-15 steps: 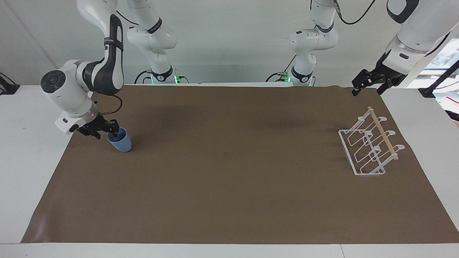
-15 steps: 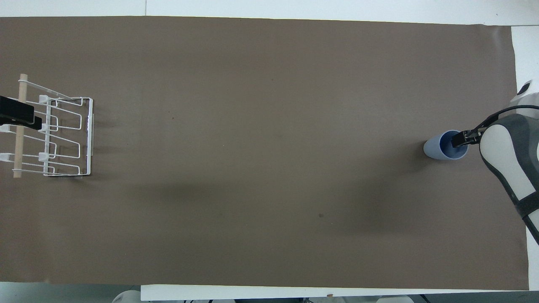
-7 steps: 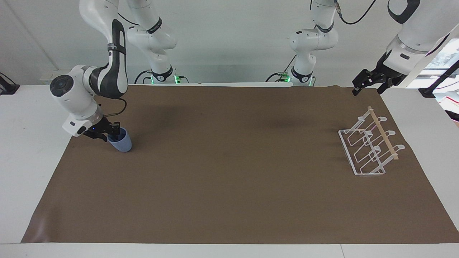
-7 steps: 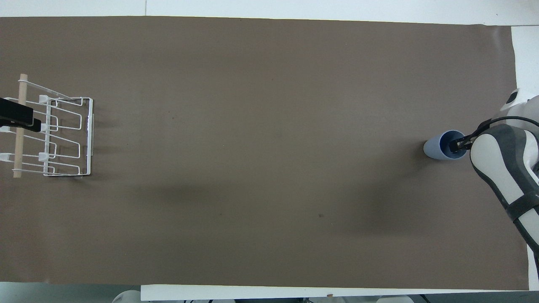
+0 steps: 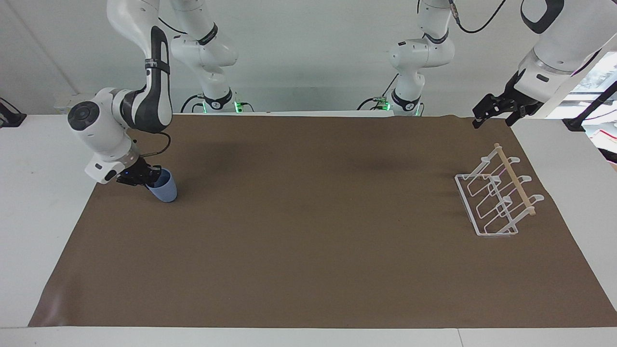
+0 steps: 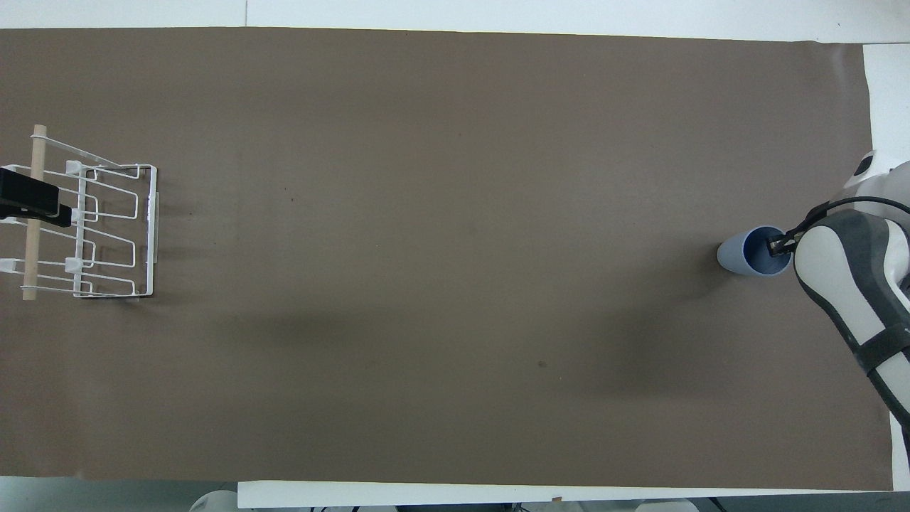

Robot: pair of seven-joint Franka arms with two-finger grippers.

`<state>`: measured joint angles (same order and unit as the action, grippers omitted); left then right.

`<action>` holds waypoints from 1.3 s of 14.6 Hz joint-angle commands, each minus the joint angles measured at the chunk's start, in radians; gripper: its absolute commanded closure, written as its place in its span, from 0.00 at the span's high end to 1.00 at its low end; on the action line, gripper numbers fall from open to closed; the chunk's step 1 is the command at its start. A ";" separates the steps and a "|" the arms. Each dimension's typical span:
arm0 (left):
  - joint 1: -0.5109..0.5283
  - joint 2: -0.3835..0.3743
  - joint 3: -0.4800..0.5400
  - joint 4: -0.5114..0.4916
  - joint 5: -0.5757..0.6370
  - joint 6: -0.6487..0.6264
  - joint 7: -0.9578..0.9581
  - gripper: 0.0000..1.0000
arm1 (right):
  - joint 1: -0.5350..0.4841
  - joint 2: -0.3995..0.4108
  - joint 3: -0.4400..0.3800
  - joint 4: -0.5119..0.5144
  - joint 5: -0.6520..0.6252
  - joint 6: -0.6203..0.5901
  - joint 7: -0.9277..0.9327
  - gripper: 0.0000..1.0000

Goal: Hang cup on cup holder
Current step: 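Lift the cup with the right gripper while the left gripper approaches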

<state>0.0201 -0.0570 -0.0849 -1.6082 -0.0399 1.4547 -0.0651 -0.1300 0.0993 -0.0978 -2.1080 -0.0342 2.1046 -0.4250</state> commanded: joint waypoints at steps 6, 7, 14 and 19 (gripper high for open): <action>0.021 -0.030 -0.003 -0.045 -0.081 0.070 -0.391 1.00 | 0.056 -0.007 0.035 0.163 0.609 -0.334 -0.135 0.00; 0.017 -0.030 -0.004 -0.051 -0.113 0.096 -0.500 1.00 | 0.068 -0.009 0.035 0.164 0.699 -0.360 -0.133 0.00; -0.126 -0.063 -0.013 -0.125 -0.259 0.164 -1.233 1.00 | 0.231 -0.020 0.036 0.149 1.320 -0.408 0.104 0.00; -0.193 -0.049 -0.029 -0.073 -0.503 0.154 -1.585 1.00 | 0.423 -0.059 0.036 0.053 1.624 -0.276 0.178 0.00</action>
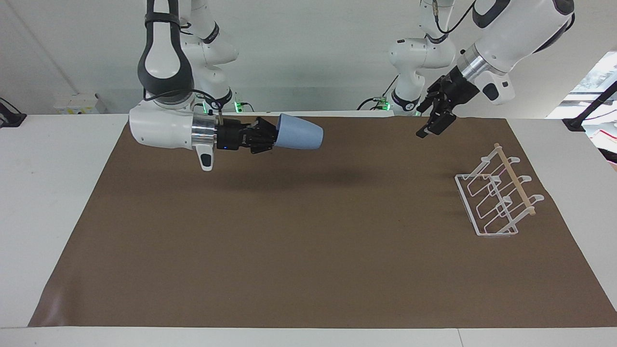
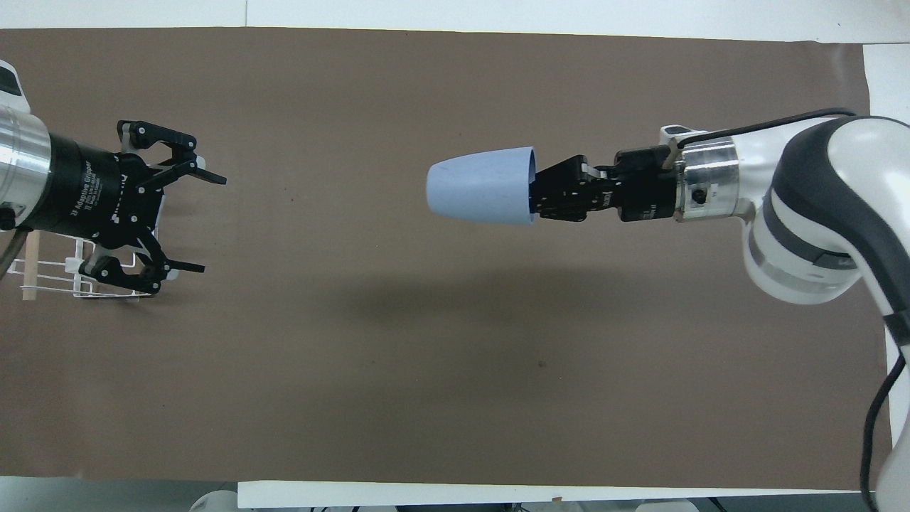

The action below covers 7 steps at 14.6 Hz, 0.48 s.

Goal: Hang cup on cup holder
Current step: 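Lift the cup with the right gripper while the left gripper approaches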

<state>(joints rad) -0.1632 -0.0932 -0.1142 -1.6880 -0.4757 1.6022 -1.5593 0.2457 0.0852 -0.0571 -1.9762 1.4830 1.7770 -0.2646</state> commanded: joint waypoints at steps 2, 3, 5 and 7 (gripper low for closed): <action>-0.027 0.003 -0.018 0.043 -0.084 0.019 -0.206 1.00 | 0.111 -0.074 -0.004 -0.153 0.282 0.113 0.009 0.00; -0.048 0.006 -0.039 0.047 -0.081 0.036 -0.249 1.00 | 0.121 -0.076 -0.004 -0.153 0.316 0.111 0.008 0.00; -0.071 0.006 -0.053 0.047 -0.074 0.074 -0.286 1.00 | 0.122 -0.078 -0.004 -0.153 0.321 0.107 0.008 0.00; -0.096 0.006 -0.058 0.048 -0.064 0.081 -0.289 1.00 | 0.129 -0.078 -0.004 -0.154 0.321 0.113 0.010 0.00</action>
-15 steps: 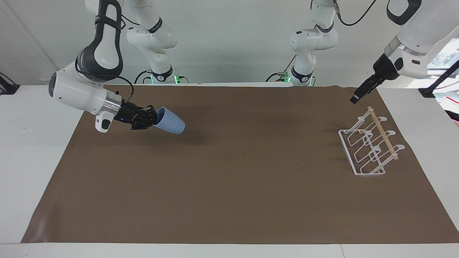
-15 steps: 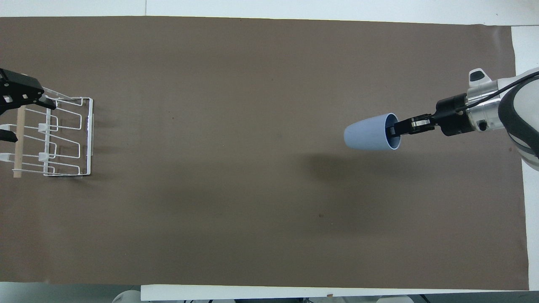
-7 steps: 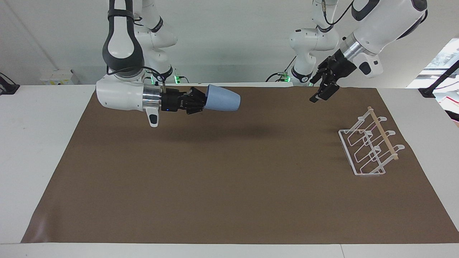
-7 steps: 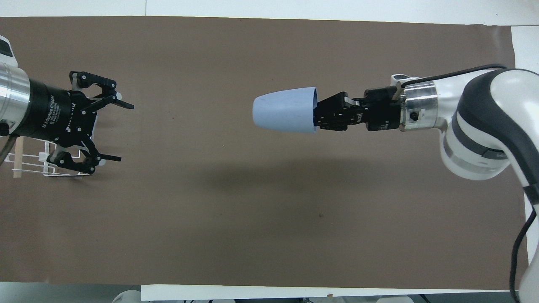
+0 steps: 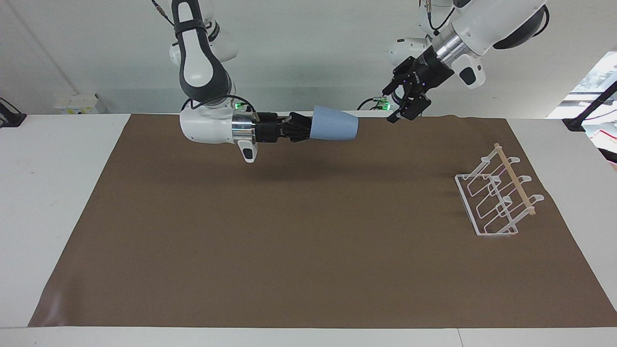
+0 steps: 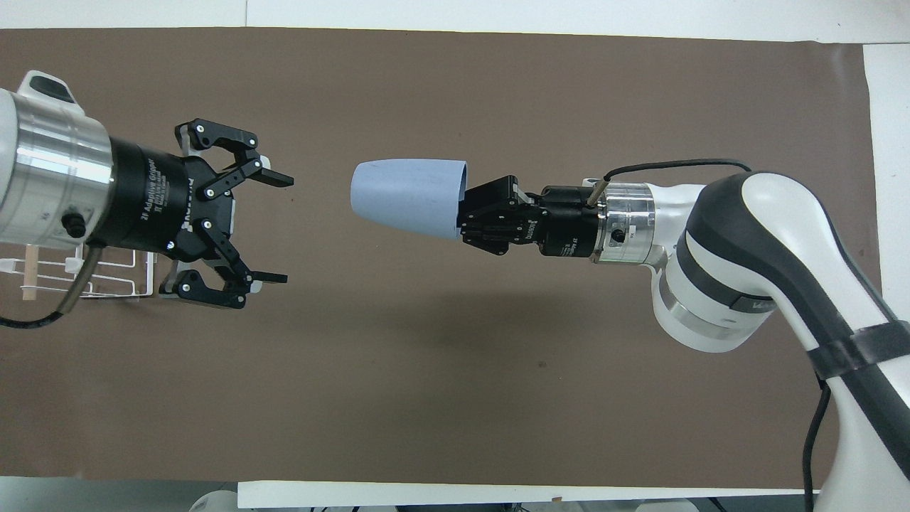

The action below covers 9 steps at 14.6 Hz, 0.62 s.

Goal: Hang cup on cup holder
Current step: 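Lift the cup with the right gripper while the left gripper approaches, then close the left gripper on the cup base held by the right gripper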

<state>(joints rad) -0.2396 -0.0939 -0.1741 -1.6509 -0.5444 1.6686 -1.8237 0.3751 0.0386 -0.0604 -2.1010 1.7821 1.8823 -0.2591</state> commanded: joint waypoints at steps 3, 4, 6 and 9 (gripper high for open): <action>-0.079 0.028 -0.027 0.045 0.144 0.098 -0.008 1.00 | 0.001 -0.031 -0.001 -0.031 0.022 0.009 0.003 0.00; -0.095 0.031 -0.027 0.052 0.162 0.126 -0.011 1.00 | 0.004 -0.031 -0.001 -0.031 0.017 0.014 0.001 0.00; -0.102 0.037 -0.028 0.066 0.175 0.140 -0.011 1.00 | 0.019 -0.031 -0.001 -0.031 0.010 0.034 -0.008 0.00; -0.147 0.051 -0.034 0.065 0.231 0.255 -0.008 1.00 | 0.044 -0.029 -0.001 -0.031 0.007 0.069 -0.009 0.00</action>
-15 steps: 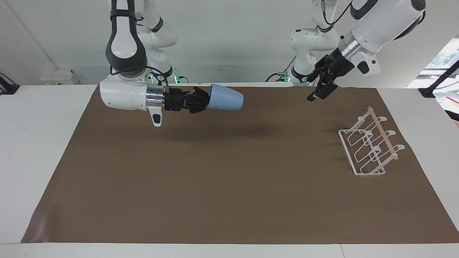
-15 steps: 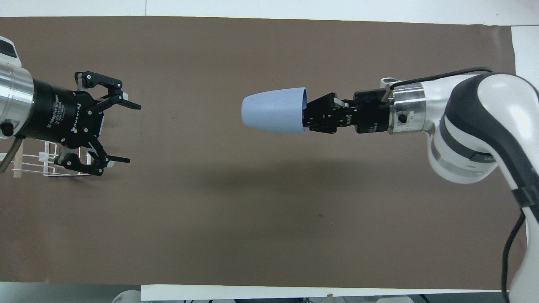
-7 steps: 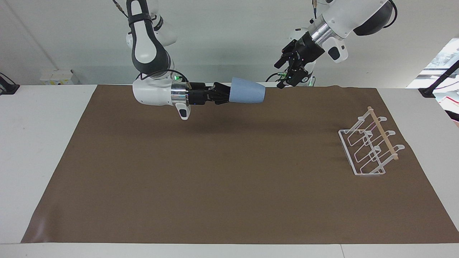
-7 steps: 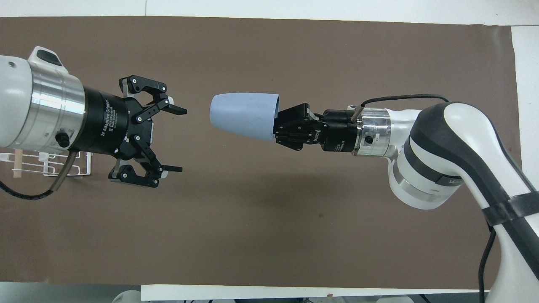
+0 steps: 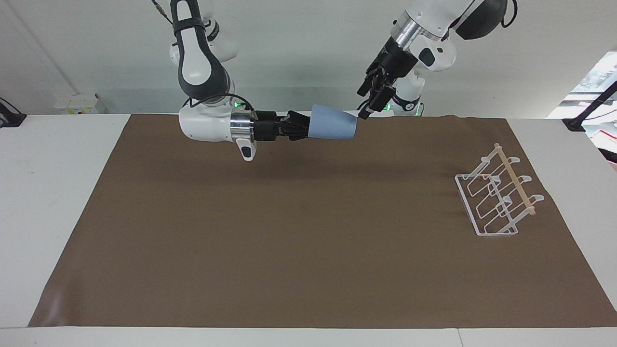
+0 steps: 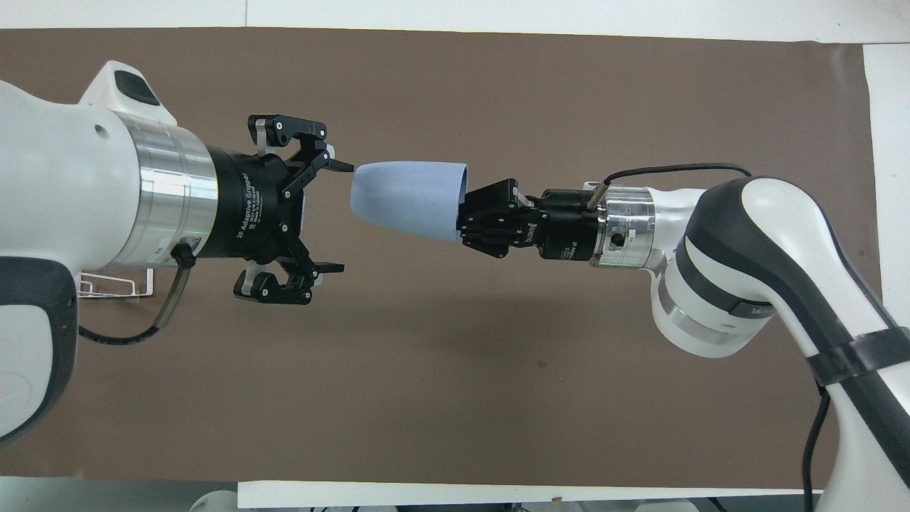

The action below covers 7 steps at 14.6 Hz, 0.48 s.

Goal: Hang cup on cup holder
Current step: 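Close the left gripper on the cup base held by the right gripper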

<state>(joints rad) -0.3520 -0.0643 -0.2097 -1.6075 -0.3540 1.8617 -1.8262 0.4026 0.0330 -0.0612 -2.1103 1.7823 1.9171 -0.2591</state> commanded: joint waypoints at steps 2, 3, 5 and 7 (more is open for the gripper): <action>-0.038 0.037 0.000 0.011 0.043 0.076 -0.005 1.00 | 0.025 -0.024 0.000 -0.023 0.003 0.039 -0.008 0.00; -0.042 0.040 0.000 0.001 0.044 0.079 -0.001 1.00 | 0.028 -0.025 0.000 -0.030 -0.020 0.043 -0.008 0.00; -0.042 0.040 0.000 -0.031 0.047 0.074 0.027 1.00 | 0.038 -0.024 0.000 -0.033 -0.069 0.066 -0.008 0.00; -0.042 0.040 0.000 -0.049 0.047 0.067 0.027 1.00 | 0.048 -0.024 0.000 -0.034 -0.093 0.085 -0.008 0.00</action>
<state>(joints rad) -0.3865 -0.0156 -0.2137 -1.6288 -0.3255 1.9231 -1.8105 0.4406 0.0329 -0.0603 -2.1231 1.7193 1.9734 -0.2593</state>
